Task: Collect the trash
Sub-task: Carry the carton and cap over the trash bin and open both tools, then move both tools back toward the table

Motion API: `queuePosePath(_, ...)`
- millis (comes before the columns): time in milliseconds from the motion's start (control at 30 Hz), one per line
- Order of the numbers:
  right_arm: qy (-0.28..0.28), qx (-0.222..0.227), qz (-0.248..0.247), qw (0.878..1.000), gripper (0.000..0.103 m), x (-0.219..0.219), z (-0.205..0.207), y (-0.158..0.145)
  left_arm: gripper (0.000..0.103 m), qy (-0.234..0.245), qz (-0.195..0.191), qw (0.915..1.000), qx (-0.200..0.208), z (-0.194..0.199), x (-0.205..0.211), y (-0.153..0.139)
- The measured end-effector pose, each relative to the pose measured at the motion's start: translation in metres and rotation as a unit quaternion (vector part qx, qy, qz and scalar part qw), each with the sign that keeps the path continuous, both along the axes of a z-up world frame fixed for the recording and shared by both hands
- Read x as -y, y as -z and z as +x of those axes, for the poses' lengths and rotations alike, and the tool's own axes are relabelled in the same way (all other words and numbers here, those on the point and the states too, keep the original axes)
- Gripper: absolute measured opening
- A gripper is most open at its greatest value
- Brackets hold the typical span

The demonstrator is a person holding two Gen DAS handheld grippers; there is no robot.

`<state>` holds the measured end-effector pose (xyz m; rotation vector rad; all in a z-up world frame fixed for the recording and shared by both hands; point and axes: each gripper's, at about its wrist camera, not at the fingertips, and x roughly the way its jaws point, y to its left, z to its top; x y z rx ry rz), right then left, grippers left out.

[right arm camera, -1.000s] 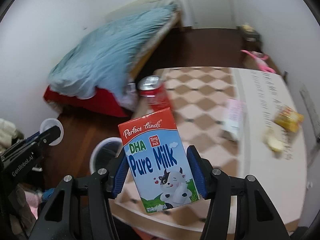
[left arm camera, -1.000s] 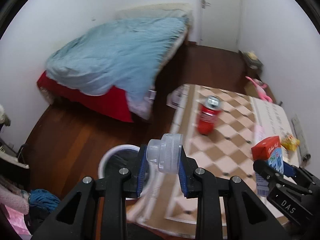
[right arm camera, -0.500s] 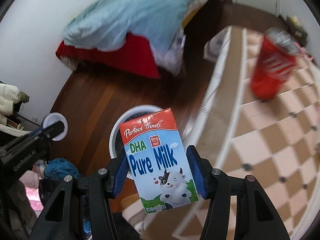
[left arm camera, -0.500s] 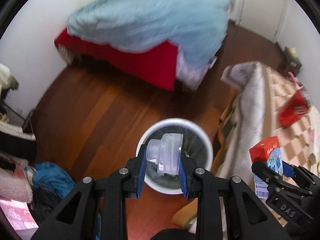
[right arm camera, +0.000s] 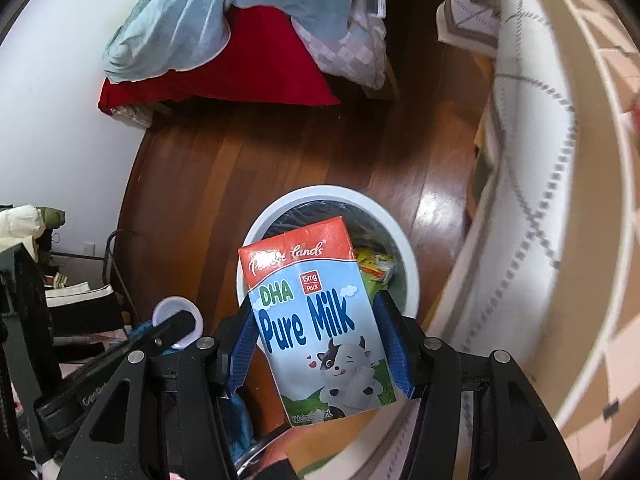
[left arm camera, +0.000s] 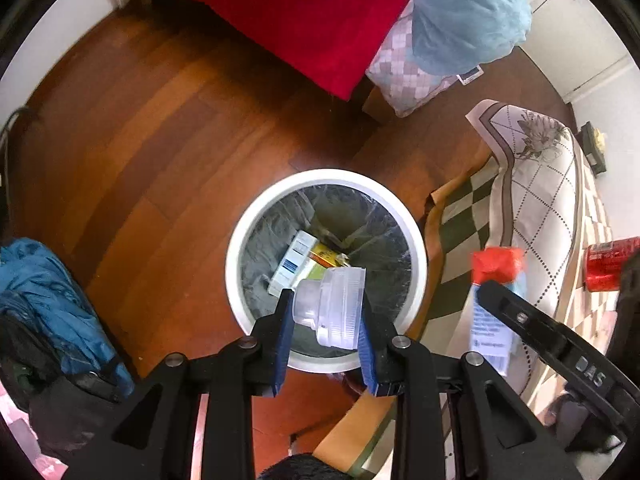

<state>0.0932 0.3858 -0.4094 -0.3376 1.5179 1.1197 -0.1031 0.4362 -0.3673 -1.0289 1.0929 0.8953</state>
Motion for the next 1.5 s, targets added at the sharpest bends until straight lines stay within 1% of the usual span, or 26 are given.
queuePosePath(33, 0.003, -0.006, 0.000, 1.000, 0.059, -0.003, 0.002, 0.004, 0.026, -0.005, -0.002, 1.0000, 0.001, -0.001, -0.002, 0.000)
queuePosePath(67, 0.005, -0.012, -0.002, 1.000, 0.063, -0.006, 0.004, 0.008, 0.029, -0.010, -0.003, 0.9999, 0.003, -0.004, -0.004, 0.000)
queuePosePath(100, 0.005, -0.016, 0.001, 1.000, 0.067, -0.009, 0.005, 0.011, 0.047, -0.016, -0.005, 0.9999, 0.002, -0.007, -0.006, 0.001)
queuePosePath(133, 0.004, -0.018, 0.006, 1.000, 0.070, -0.011, 0.005, 0.011, 0.062, -0.020, -0.003, 0.9998, -0.001, -0.011, -0.009, 0.001)
queuePosePath(167, -0.001, -0.020, 0.011, 1.000, 0.076, -0.013, 0.004, 0.011, 0.088, -0.028, 0.002, 0.9996, -0.001, -0.015, -0.010, -0.001)
queuePosePath(200, -0.005, -0.018, 0.012, 1.000, 0.083, -0.015, 0.001, 0.009, 0.094, -0.034, 0.007, 0.9994, 0.000, -0.021, -0.010, -0.002)
queuePosePath(267, -0.017, -0.001, 0.015, 1.000, 0.091, -0.017, -0.006, 0.004, 0.094, -0.039, 0.010, 0.9992, -0.007, -0.029, -0.010, -0.004)
queuePosePath(367, -0.021, 0.023, 0.014, 0.999, 0.098, -0.017, -0.012, -0.003, 0.095, -0.038, 0.026, 0.9985, -0.031, -0.035, -0.007, -0.009)
queuePosePath(533, -0.029, 0.060, 0.012, 0.998, 0.098, -0.008, -0.017, -0.015, 0.096, -0.049, 0.079, 0.9940, -0.058, -0.052, 0.006, -0.032)
queuePosePath(767, -0.051, 0.095, 0.030, 0.994, 0.098, 0.017, -0.030, -0.048, 0.096, -0.045, 0.130, 0.9875, -0.076, -0.063, 0.026, -0.062)
queuePosePath(867, -0.059, 0.104, 0.039, 0.992, 0.098, 0.029, -0.035, -0.063, 0.096, -0.037, 0.147, 0.9856, -0.075, -0.063, 0.037, -0.077)
queuePosePath(1033, -0.066, 0.125, 0.064, 0.988, 0.098, 0.055, -0.041, -0.099, 0.096, -0.026, 0.177, 0.9816, -0.066, -0.061, 0.057, -0.106)
queuePosePath(1167, -0.069, 0.140, 0.090, 0.984, 0.098, 0.078, -0.046, -0.131, 0.096, -0.020, 0.206, 0.9759, -0.070, -0.062, 0.075, -0.131)
queuePosePath(1367, -0.059, 0.136, 0.124, 0.981, 0.098, 0.117, -0.045, -0.167, 0.096, -0.011, 0.236, 0.9700, -0.059, -0.062, 0.105, -0.165)
queuePosePath(1500, -0.034, 0.116, 0.147, 0.982, 0.098, 0.148, -0.037, -0.186, 0.096, -0.005, 0.248, 0.9677, -0.045, -0.054, 0.127, -0.185)
